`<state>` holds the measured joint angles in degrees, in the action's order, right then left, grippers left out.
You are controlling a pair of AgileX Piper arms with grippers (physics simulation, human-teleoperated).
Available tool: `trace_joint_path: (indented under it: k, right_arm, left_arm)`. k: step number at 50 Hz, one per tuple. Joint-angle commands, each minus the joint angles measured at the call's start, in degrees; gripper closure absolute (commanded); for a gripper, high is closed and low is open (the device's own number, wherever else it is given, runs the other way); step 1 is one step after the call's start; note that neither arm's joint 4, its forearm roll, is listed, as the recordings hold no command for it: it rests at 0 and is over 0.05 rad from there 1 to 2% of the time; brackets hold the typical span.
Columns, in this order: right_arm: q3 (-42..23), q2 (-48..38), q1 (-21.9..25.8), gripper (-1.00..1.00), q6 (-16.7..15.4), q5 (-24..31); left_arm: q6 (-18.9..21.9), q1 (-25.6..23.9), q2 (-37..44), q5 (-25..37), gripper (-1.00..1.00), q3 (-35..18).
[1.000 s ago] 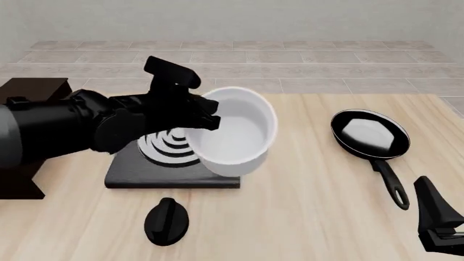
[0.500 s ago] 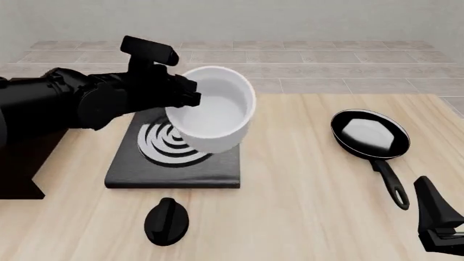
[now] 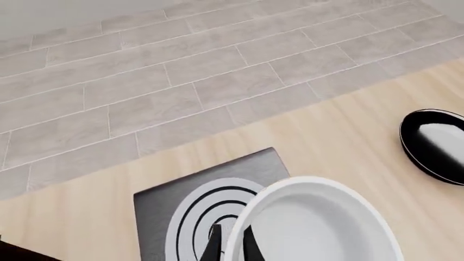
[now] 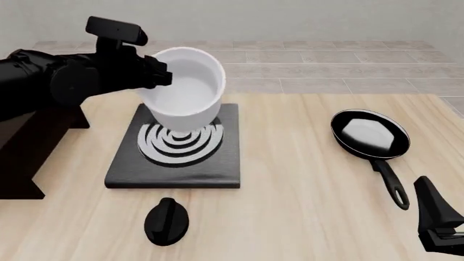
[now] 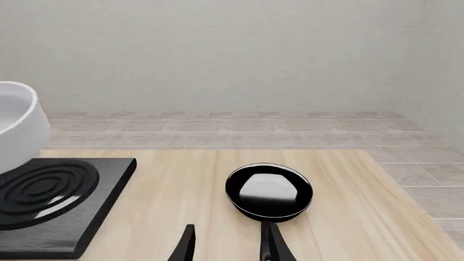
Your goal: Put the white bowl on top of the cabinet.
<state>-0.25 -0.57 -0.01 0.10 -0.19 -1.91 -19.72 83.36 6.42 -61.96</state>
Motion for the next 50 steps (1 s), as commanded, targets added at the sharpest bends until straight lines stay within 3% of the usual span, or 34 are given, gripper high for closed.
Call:
trace_joint_path:
  k: [1, 21, 50]
  right_arm:
    - [0.0, 0.0, 0.0, -1.00, 0.0, 0.0]
    - [0.0, 0.0, 0.0, -1.00, 0.0, 0.0]
    - [0.0, 0.0, 0.0, -1.00, 0.0, 0.0]
  left_arm:
    - [1.2, 3.7, -1.5, 1.0, 1.00, -1.6]
    - [-0.4, 9.9, -2.2, 1.7, 1.00, -1.4]
    - [2.6, 17.2, -2.9, 4.3, 1.00, -3.7]
